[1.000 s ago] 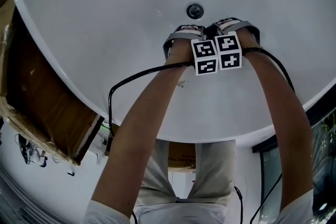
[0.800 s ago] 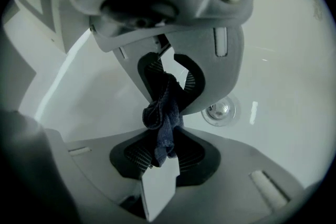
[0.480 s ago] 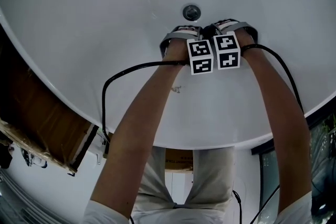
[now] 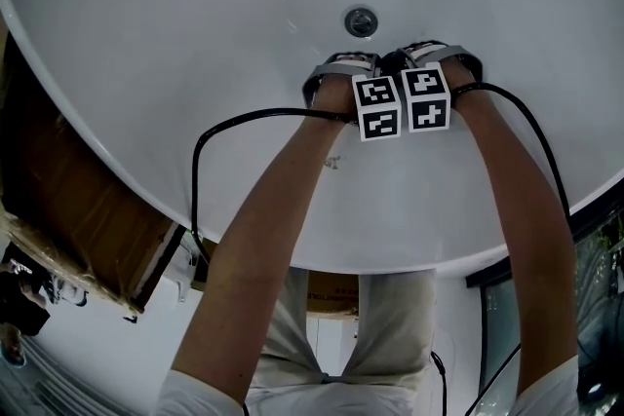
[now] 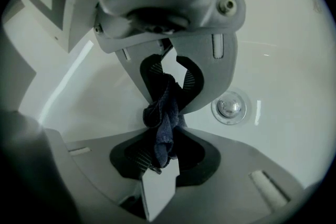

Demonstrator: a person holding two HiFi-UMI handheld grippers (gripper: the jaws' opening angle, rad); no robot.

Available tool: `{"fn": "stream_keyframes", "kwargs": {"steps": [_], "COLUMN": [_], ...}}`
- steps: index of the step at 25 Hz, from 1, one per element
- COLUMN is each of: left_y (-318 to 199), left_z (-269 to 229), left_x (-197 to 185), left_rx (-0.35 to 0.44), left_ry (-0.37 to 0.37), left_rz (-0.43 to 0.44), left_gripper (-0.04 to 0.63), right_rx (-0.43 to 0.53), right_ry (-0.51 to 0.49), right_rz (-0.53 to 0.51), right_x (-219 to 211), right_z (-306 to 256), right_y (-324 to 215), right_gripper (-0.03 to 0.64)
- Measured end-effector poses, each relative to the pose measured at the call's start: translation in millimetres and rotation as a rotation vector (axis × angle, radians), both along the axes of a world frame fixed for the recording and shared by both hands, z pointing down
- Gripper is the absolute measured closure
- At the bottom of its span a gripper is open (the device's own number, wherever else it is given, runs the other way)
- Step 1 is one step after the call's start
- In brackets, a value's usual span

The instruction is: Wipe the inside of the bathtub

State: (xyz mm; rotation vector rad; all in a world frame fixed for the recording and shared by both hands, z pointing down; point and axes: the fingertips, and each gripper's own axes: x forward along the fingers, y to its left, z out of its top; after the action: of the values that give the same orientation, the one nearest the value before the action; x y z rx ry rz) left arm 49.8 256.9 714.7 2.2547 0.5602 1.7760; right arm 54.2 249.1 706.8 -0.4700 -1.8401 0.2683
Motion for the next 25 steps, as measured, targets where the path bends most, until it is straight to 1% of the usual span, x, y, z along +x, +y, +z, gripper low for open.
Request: {"fn": "stream_keyframes", "kwargs": {"steps": [10,17,25], "left_y": [15.0,26.8,38.9], "left_z": [-28.8,-51.2,-81.0], "left_x": [1.1,-0.3,0.2], "left_rx": [-0.032,-0.053,-0.069], "left_ry": [0.021,0.035,0.052], "left_rz": [-0.02,0.007,0.016], "left_gripper": [0.495,0.495,0.495], "right_rx": [-0.015,-0.025,-0.032], "right_ry": [-0.013,-0.018,-0.024], "right_rz": [-0.02,-0.013,-0.012], "right_x": [1.3,0.4,1.0], "right_z": [-28.2,-50.7,-80.6], "right_y": [14.9,26.5,38.2], "right_gripper": [0.523,0.523,0.523]}}
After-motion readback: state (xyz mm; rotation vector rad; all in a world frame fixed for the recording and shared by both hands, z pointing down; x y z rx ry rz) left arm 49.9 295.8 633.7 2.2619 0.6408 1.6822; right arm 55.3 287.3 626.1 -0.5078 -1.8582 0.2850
